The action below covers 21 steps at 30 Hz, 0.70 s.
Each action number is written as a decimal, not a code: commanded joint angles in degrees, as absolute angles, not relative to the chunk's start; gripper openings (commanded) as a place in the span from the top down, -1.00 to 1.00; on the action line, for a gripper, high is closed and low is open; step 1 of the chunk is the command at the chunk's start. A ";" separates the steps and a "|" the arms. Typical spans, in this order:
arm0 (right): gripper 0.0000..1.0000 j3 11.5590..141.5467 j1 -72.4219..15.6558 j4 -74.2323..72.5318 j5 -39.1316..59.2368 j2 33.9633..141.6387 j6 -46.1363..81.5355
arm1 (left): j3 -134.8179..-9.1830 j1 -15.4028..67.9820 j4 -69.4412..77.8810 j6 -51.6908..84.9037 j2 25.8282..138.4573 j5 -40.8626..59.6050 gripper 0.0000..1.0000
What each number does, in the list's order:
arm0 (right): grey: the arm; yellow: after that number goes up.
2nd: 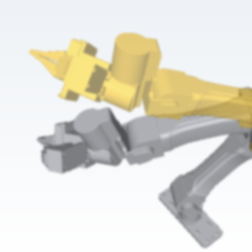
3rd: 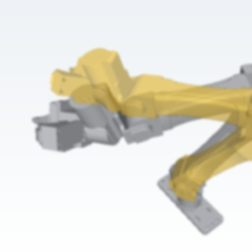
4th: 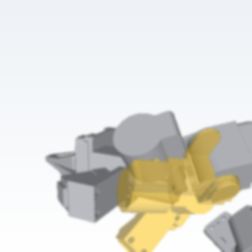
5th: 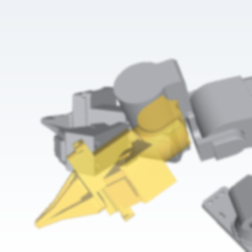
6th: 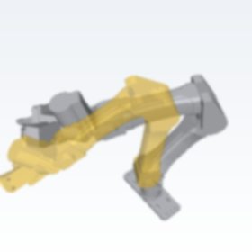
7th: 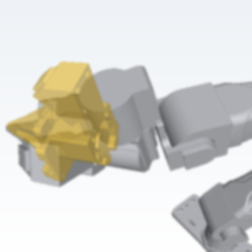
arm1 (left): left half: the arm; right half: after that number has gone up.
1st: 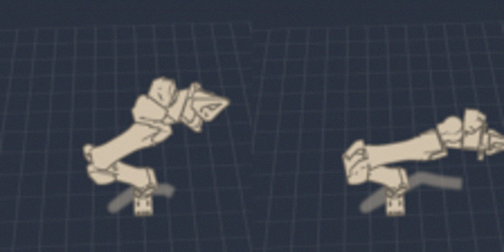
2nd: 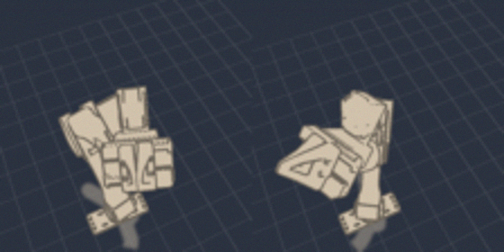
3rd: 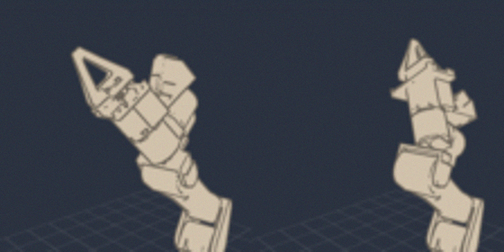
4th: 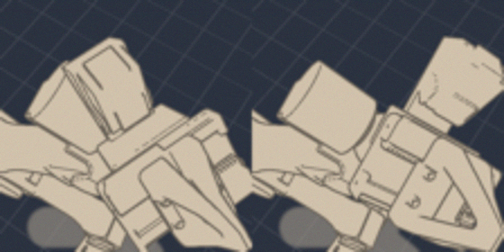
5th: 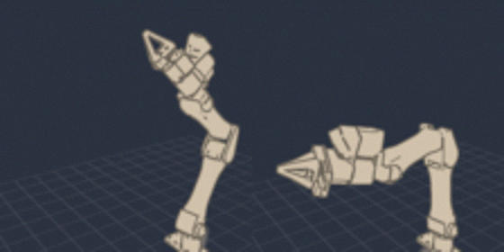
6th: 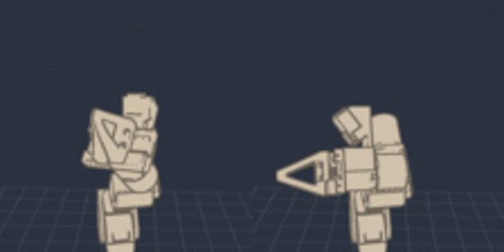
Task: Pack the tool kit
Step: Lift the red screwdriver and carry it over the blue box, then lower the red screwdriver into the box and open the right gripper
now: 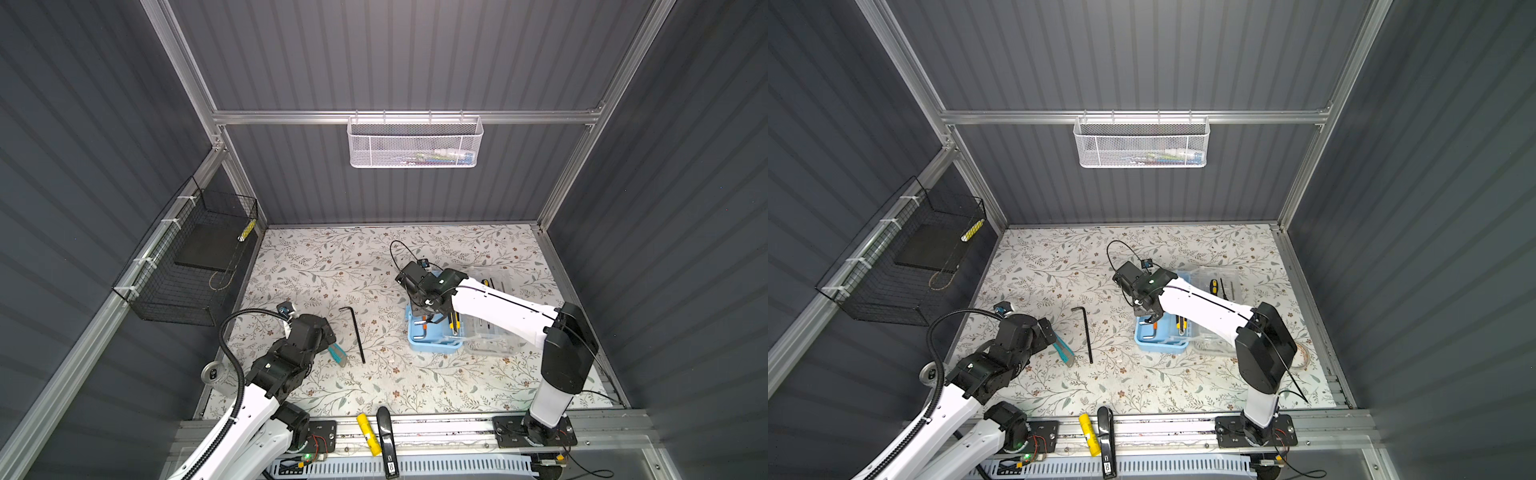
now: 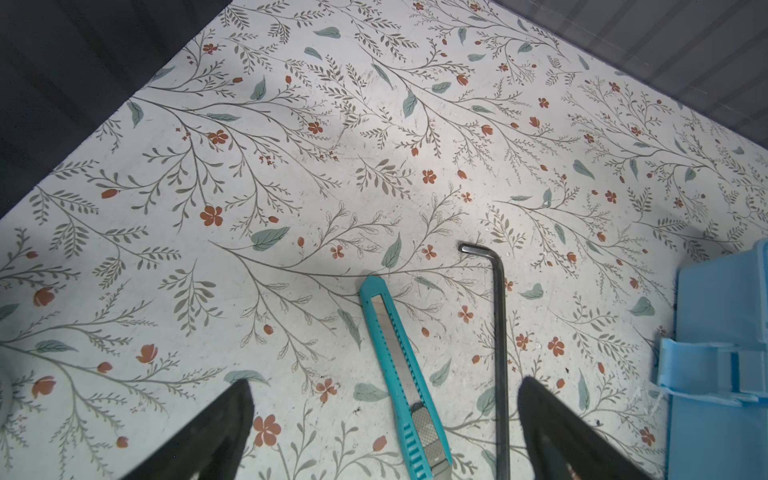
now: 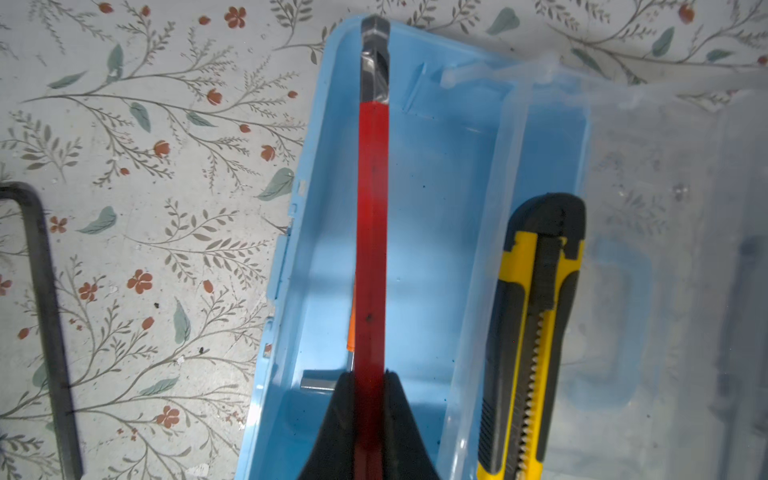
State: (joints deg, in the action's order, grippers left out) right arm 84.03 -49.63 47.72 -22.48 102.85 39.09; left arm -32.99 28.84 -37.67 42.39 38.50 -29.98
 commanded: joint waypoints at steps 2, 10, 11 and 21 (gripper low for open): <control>1.00 84.37 -49.31 46.64 -23.11 105.44 42.88 | -32.43 28.87 -38.67 41.12 37.90 -30.15 -0.99; 1.00 83.26 -48.37 46.73 -23.32 108.33 40.90 | -31.99 28.92 -39.37 41.48 37.00 -30.15 -0.99; 1.00 83.15 -48.19 46.68 -23.25 108.62 40.68 | -31.99 28.92 -39.37 41.42 37.01 -30.06 -0.99; 1.00 84.04 -47.77 48.19 -23.03 113.36 39.11 | -32.43 28.90 -39.81 41.51 36.83 -30.41 -0.99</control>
State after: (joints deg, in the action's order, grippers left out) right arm 83.31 -47.99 46.74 -22.24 111.87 39.83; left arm -32.93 28.84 -38.35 42.17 37.45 -29.98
